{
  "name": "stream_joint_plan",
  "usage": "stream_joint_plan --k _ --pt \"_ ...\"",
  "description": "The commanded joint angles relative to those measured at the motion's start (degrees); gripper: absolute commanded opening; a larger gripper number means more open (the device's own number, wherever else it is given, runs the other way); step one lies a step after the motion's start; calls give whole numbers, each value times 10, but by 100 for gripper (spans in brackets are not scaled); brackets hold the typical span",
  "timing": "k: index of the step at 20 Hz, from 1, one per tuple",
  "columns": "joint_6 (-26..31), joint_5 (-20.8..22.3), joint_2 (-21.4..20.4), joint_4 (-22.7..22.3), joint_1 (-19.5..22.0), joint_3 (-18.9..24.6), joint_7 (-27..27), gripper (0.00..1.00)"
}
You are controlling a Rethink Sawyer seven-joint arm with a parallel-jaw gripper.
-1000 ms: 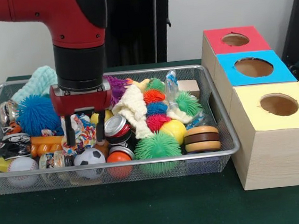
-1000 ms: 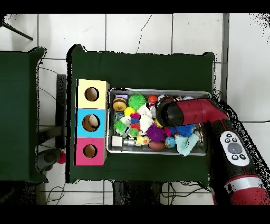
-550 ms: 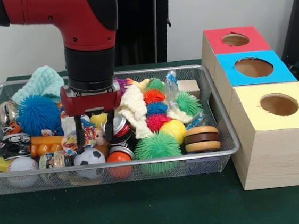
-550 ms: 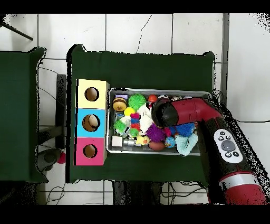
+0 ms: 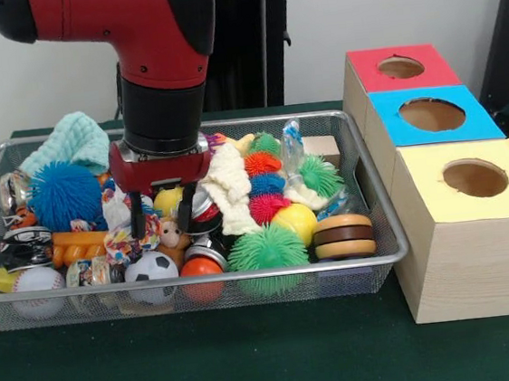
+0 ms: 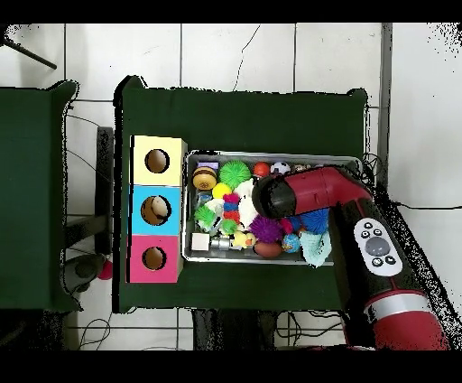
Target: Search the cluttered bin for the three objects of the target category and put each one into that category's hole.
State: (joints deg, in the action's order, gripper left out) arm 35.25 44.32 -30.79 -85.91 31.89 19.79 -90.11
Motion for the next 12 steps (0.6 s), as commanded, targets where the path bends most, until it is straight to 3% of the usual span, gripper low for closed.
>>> stream_joint_plan --k 1,12 --pt "88 50 7 27 -1 -6 150 100" --pt "57 81 -6 35 1 6 158 100"
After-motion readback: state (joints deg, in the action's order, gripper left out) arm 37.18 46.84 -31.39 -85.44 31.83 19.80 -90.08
